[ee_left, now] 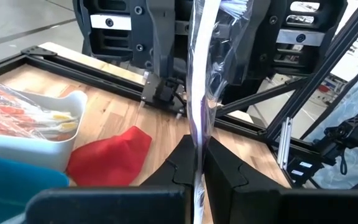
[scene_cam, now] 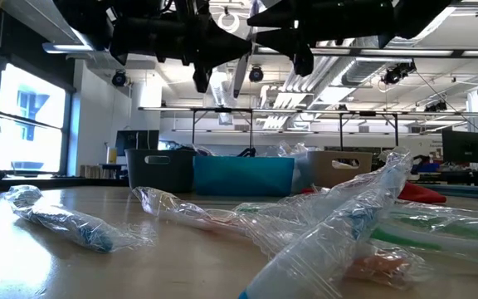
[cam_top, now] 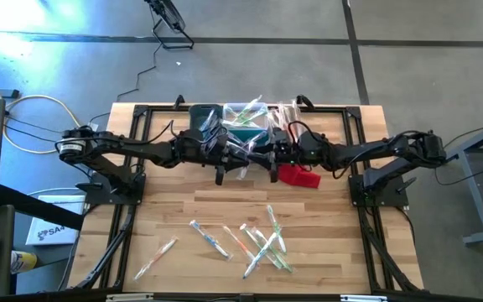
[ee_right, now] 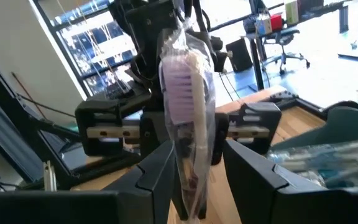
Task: Pick & Place Toothbrushes
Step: Put the purple toothbrush into the blue bin
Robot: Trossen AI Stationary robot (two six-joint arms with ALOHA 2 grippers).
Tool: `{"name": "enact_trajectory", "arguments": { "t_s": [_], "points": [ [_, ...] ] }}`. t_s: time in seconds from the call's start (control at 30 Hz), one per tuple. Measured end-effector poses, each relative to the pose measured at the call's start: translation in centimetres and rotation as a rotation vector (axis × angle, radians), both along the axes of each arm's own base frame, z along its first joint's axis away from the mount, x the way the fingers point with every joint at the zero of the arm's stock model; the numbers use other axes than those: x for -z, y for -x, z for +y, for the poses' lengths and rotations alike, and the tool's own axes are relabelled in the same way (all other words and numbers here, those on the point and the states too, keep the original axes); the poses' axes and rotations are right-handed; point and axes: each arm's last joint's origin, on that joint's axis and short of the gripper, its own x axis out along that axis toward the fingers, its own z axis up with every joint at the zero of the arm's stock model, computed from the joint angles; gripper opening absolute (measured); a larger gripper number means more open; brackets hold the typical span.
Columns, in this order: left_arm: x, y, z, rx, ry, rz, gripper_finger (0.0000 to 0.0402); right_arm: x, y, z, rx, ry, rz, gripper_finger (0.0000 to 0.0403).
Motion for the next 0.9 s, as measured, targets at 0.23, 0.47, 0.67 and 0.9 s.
{"name": "enact_trajectory", "arguments": {
  "t_s": [0.23,0.47,0.67,0.9],
  "points": [
    [0.0,0.0,0.0,-0.002,0.0,-0.002,0.0009,1.4,-1.4,-0.2,0.004,-0.013,-0.041,0.0132],
    [0.1,0.0,0.0,-0.003,0.002,0.014,0.0009,1.5,-1.5,-0.5,0.025,-0.018,-0.053,0.0125],
    [0.1,0.0,0.0,-0.003,0.003,0.016,0.0009,1.3,-1.5,-0.5,0.023,-0.016,-0.066,0.008],
    [0.3,0.0,0.0,-0.003,0.005,0.028,0.0009,1.3,-1.5,-0.4,0.002,-0.012,-0.067,0.002]
  ]
}}
